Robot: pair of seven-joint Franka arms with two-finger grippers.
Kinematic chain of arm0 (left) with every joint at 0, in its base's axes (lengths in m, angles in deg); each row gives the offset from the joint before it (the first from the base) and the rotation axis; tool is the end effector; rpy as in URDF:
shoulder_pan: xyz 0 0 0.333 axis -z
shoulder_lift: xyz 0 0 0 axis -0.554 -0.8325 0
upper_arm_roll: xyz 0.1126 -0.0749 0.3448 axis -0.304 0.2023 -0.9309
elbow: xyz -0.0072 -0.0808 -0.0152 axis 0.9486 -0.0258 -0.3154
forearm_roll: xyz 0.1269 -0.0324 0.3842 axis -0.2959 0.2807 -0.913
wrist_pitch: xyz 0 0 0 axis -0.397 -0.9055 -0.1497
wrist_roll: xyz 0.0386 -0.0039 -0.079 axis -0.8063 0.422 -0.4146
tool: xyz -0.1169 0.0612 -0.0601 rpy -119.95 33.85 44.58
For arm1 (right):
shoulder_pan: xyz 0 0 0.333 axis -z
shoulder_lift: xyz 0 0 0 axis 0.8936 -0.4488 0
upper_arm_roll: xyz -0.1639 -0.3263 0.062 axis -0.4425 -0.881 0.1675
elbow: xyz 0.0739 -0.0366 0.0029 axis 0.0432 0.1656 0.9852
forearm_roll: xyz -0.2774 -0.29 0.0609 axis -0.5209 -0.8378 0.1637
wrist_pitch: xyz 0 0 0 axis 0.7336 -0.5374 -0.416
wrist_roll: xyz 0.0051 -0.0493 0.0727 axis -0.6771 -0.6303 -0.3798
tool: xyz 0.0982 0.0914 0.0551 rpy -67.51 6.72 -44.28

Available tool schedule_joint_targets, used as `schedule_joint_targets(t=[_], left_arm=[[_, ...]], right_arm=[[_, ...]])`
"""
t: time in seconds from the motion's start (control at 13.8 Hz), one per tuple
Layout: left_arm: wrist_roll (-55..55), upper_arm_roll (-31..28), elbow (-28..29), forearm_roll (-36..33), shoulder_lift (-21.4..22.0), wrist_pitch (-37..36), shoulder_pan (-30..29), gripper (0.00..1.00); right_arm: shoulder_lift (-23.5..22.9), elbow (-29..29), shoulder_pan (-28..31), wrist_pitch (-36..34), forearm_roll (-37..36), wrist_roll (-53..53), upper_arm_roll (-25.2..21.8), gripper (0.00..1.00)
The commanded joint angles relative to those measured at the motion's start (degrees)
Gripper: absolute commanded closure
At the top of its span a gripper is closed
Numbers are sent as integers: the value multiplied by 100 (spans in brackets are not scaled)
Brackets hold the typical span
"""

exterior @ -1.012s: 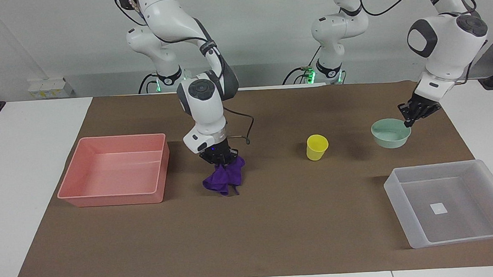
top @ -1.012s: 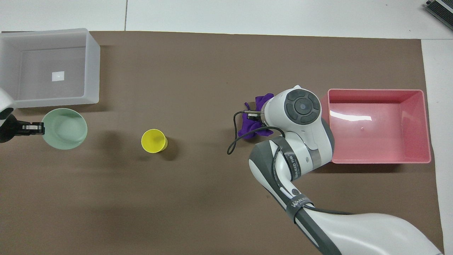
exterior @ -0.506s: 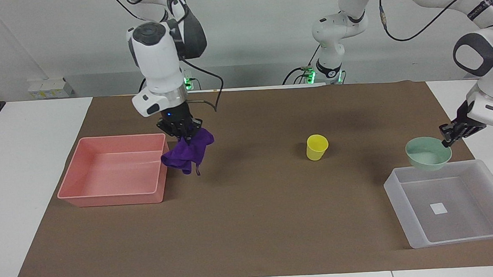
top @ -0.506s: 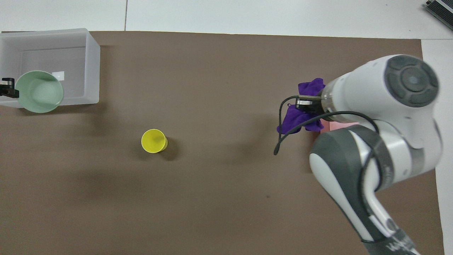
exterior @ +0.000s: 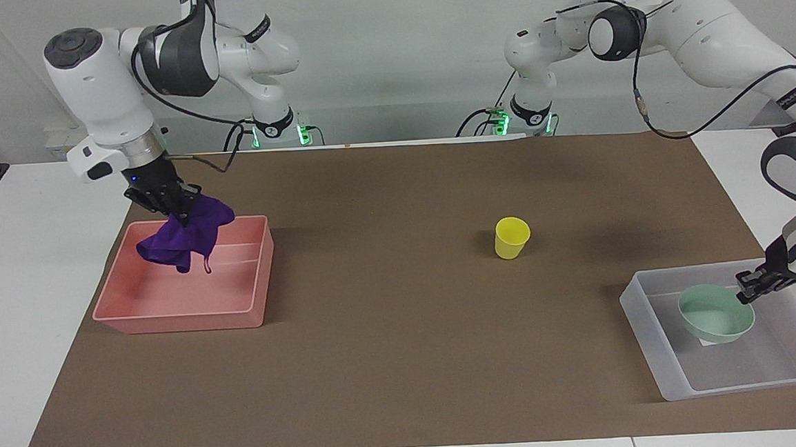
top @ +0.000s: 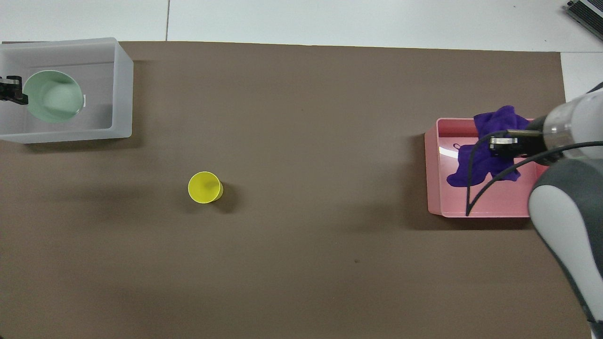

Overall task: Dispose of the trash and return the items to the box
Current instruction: 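Release the bowl in the clear box while the right gripper drops cloth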

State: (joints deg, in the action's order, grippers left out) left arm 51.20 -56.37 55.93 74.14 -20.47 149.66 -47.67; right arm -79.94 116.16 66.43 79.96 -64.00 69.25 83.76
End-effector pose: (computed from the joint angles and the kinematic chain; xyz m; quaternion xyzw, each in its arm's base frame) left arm 0.7976 0.1619 0.4119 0.9980 0.0323 0.0458 0.0287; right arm 0.5747 -0.0766 0.5036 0.9968 -0.0685 0.0377 0.0166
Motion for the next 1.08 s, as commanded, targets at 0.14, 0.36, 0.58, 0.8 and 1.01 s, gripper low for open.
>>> schedule_joint_targets(t=[0.14, 0.36, 0.58, 0.8, 1.01], left_arm=[[65, 51, 717, 498, 232, 381, -109, 100], [74, 42, 1571, 499, 567, 995, -100, 100], [65, 24, 1416, 420, 567, 918, -56, 15], [47, 24, 1493, 420, 934, 918, 75, 0], [30, 24, 2701, 420, 1996, 1005, 347, 0]], right_arm=[[-577, 840, 296, 1432, -87, 85, 94, 100], [-735, 1325, 305, 2304, -78, 76, 94, 100], [-806, 1325, 296, 2376, -69, 32, 103, 59], [-754, 1177, 226, 2280, -52, 32, 112, 0], [-657, 502, 148, 1386, -52, 15, 191, 0]])
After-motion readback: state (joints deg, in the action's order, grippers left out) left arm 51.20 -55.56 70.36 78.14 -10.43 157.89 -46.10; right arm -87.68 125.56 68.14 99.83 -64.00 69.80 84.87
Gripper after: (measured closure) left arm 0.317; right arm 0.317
